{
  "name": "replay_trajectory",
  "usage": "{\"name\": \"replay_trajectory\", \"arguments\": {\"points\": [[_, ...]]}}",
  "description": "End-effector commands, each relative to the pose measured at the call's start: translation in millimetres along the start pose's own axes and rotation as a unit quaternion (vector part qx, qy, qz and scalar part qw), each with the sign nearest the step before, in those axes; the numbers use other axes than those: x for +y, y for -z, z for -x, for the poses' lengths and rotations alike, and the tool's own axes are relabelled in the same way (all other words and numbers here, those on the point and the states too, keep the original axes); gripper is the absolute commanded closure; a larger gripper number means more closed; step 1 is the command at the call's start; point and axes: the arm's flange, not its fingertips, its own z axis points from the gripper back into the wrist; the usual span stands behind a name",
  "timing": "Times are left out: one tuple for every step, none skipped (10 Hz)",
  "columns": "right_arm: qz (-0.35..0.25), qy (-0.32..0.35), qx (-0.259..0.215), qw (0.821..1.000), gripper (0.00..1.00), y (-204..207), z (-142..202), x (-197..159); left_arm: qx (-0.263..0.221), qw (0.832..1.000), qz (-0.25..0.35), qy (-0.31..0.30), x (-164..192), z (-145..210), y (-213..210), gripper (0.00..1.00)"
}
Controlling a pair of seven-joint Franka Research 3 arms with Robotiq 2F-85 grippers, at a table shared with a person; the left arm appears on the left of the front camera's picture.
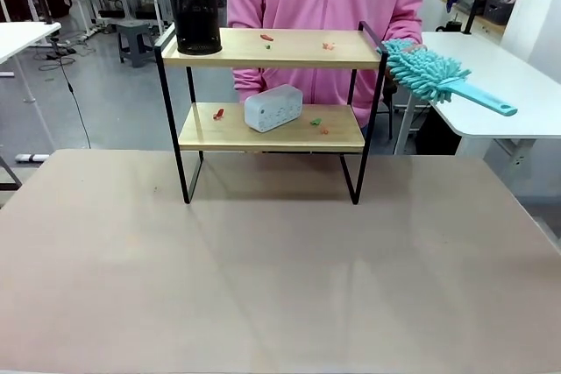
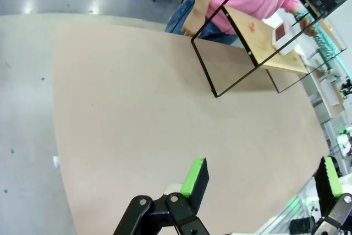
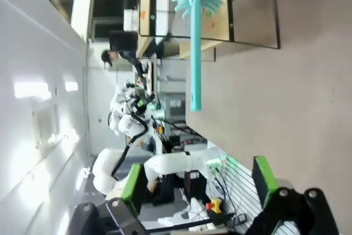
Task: Clean the shelf.
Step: Pick up the Duster from the human.
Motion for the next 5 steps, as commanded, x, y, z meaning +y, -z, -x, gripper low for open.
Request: {"name": "replay_trajectory", "arguments": {"points": [[-0.008,0.006,-0.031,0.999,0.00,-19,27,-7,-0.009,1.000,0.008,0.013,0,-1,0,0.00],[-0.008,0.006,-0.031,0.999,0.00,-19,27,-7,-0.009,1.000,0.008,0.013,0,-1,0,0.00],[0.003,0.002,0.006,1.000,0.00,5,-6,-2,-0.009,1.000,0.008,0.013,0,-1,0,0.00],[0.020,0.047,-0.027,0.998,0.00,1,-12,-9,-0.009,1.000,0.008,0.013,0,-1,0,0.00],[-0.014,0.054,-0.032,0.998,0.00,15,-29,-7,-0.009,1.000,0.008,0.013,0,-1,0,0.00]]}}
